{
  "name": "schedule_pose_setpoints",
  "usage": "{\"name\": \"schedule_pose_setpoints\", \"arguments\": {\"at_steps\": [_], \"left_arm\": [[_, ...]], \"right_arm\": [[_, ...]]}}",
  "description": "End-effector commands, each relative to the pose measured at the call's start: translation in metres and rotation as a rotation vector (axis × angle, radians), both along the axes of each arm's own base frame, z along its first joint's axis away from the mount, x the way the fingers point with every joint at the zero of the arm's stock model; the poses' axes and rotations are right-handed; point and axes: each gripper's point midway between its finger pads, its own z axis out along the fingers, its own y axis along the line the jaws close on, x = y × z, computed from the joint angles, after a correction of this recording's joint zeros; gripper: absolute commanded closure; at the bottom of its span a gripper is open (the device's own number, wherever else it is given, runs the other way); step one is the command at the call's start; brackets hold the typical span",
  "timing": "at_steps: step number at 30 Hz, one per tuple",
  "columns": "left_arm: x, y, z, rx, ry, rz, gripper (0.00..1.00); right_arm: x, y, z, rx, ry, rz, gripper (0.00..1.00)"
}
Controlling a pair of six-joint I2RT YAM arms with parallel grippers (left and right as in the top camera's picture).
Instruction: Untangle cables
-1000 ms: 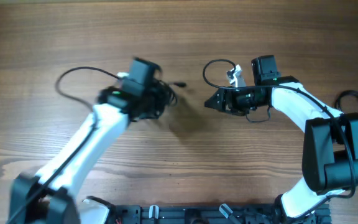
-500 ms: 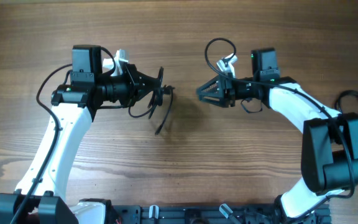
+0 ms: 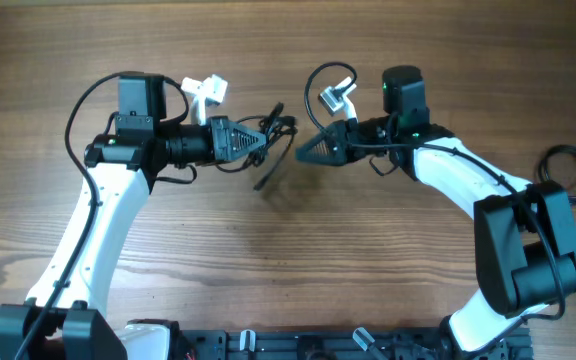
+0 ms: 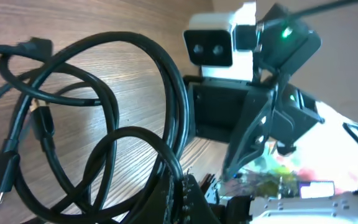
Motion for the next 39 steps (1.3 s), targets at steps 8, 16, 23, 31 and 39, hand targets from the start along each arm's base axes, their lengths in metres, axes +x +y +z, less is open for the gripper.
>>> {"name": "schedule_pose_setpoints", "arguments": {"at_steps": [8,16,23,31,39], "left_arm": [[-0.015,-0.031,-0.023,-0.052,0.01,-0.182,0.96],[-0.02,-0.035,-0.016,-0.099,0.004,-0.214,0.96],[-0.021,-0.035,-0.015,-0.1,-0.011,-0.223,0.96],[-0.017,-0.03,-0.025,-0.043,0.009,-0.186,0.96],[0.003,0.011,-0.028,-0.055,0.103,-0.025,0.96]], "right_arm": [[0.013,0.024,0.008,-0.08,0.115,-0.095,0.45],[0.03,0.025,-0.003,-0.135,0.167,-0.206,0.46],[0.036,0.02,-0.004,-0.141,0.167,-0.237,0.77],[0.05,-0.008,-0.016,-0.168,0.176,-0.299,0.96],[0.05,-0.069,-0.058,-0.284,0.221,-0.388,0.96]]}}
